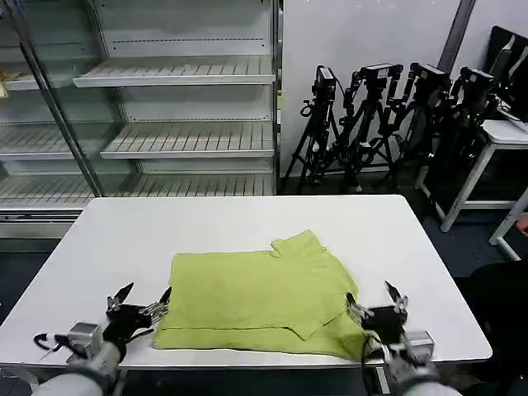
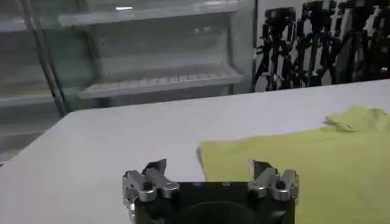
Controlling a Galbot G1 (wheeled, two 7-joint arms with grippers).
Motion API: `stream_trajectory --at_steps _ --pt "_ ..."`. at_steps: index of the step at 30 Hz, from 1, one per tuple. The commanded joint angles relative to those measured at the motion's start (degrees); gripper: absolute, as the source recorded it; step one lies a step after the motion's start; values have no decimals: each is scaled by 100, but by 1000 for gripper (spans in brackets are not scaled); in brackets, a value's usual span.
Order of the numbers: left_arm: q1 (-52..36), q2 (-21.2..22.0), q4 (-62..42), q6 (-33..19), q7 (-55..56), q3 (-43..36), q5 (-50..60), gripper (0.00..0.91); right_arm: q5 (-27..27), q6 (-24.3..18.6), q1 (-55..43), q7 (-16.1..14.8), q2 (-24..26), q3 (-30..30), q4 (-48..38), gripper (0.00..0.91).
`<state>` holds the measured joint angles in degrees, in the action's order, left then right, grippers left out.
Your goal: Fold and organize the clothes.
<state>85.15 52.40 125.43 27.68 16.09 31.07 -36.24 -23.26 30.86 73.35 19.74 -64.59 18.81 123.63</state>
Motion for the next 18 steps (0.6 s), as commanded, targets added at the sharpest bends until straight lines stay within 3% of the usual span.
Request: stream_trajectory --at_steps 1,9,18 --pt "-2238 -308 -1534 310 377 -1649 -508 907 -658 232 -2489 315 -31 -1090 -1673 907" --pt "-3317 -184 -2353 483 547 -2222 -899 907 -1040 233 -3423 507 -344 -1588 -2853 907" --pt "-3809 -109 -2823 471 567 -2479 -932 907 -1269 235 -3740 550 -688 -1822 -3540 907"
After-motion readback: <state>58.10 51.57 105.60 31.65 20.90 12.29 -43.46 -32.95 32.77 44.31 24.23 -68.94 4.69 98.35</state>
